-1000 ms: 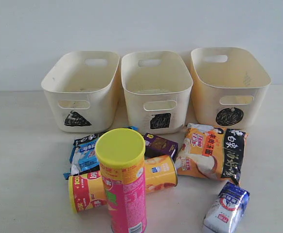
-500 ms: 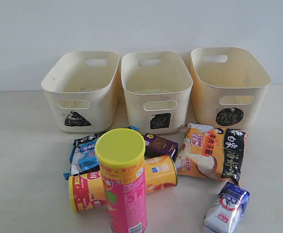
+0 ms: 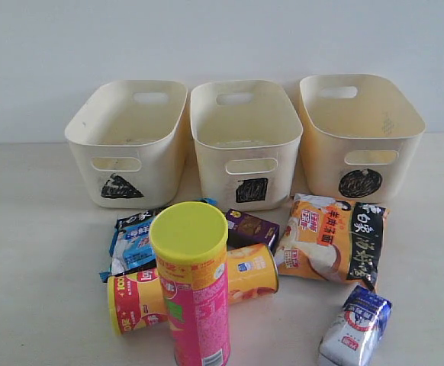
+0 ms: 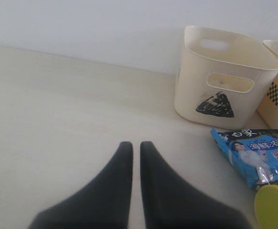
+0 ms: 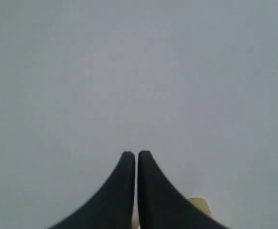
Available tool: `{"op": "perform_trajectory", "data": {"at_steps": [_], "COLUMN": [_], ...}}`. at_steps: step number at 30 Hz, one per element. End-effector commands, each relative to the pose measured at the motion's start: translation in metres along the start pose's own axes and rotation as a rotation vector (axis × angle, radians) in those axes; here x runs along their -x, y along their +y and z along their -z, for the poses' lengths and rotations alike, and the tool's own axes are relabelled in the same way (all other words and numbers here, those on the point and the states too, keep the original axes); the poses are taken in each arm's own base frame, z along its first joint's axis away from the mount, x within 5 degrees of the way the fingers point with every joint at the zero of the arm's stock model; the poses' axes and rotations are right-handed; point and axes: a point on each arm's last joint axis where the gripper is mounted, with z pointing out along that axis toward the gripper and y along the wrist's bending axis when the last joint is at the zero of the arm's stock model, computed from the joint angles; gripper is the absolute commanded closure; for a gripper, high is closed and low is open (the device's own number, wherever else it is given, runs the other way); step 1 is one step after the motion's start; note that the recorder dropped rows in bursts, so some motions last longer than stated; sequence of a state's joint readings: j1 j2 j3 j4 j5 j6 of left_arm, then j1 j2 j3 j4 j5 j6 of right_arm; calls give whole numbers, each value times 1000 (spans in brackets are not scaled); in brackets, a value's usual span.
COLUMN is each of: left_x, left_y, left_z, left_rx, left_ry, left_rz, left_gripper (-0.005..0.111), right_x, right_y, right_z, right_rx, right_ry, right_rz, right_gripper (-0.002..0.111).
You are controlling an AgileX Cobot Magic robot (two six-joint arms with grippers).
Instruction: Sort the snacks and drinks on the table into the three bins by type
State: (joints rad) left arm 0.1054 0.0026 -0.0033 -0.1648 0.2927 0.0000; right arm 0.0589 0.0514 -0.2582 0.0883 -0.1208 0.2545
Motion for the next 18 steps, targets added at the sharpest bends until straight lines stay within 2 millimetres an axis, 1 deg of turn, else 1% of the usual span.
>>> {"op": "perform_trajectory", "data": {"at_steps": [1, 4, 5, 7, 9, 10, 11, 13, 14, 15, 16, 17, 18], "left_x": [-1, -1, -1, -1, -1, -1, -1, -1, -1, -1, -1, -1, -1], "left_y": [0, 0, 0, 0, 0, 0, 0, 0, 0, 0, 0, 0, 0], "left_z": [0, 0, 0, 0, 0, 0, 0, 0, 0, 0, 0, 0, 0], "left_rx": [-1, -1, -1, -1, -1, -1, -1, -1, -1, -1, -1, -1, -1], "left_ry": [-4, -4, -4, -4, -4, -4, -4, -4, -4, -4, -4, -4, -4], "left_rz": [8, 8, 8, 8, 8, 8, 8, 8, 8, 8, 8, 8, 8], "left_gripper": [102, 102, 102, 102, 102, 102, 102, 102, 102, 102, 102, 102, 102], "right_x": [29, 49, 56, 63, 64, 63, 58, 50, 39, 34, 25, 14, 6], "right_y": [11, 18, 20, 22, 23, 23, 21, 19, 16, 15, 12, 9, 7], "right_z": [-24, -49, -57, -72, -90, -98, -111, -129, -142, -150, -160, -170, -176], "right_rx": [-6, 3, 13, 20, 12, 4, -11, -34, -57, -70, -89, -115, -131], "right_ry": [38, -13, -64, -109, -80, -51, 10, 110, 207, 269, 350, 467, 550], "right_rz": [77, 108, 113, 112, 111, 113, 124, 128, 128, 127, 126, 125, 124], "right_gripper": [108, 108, 108, 108, 108, 108, 108, 108, 108, 108, 108, 108, 108]}}
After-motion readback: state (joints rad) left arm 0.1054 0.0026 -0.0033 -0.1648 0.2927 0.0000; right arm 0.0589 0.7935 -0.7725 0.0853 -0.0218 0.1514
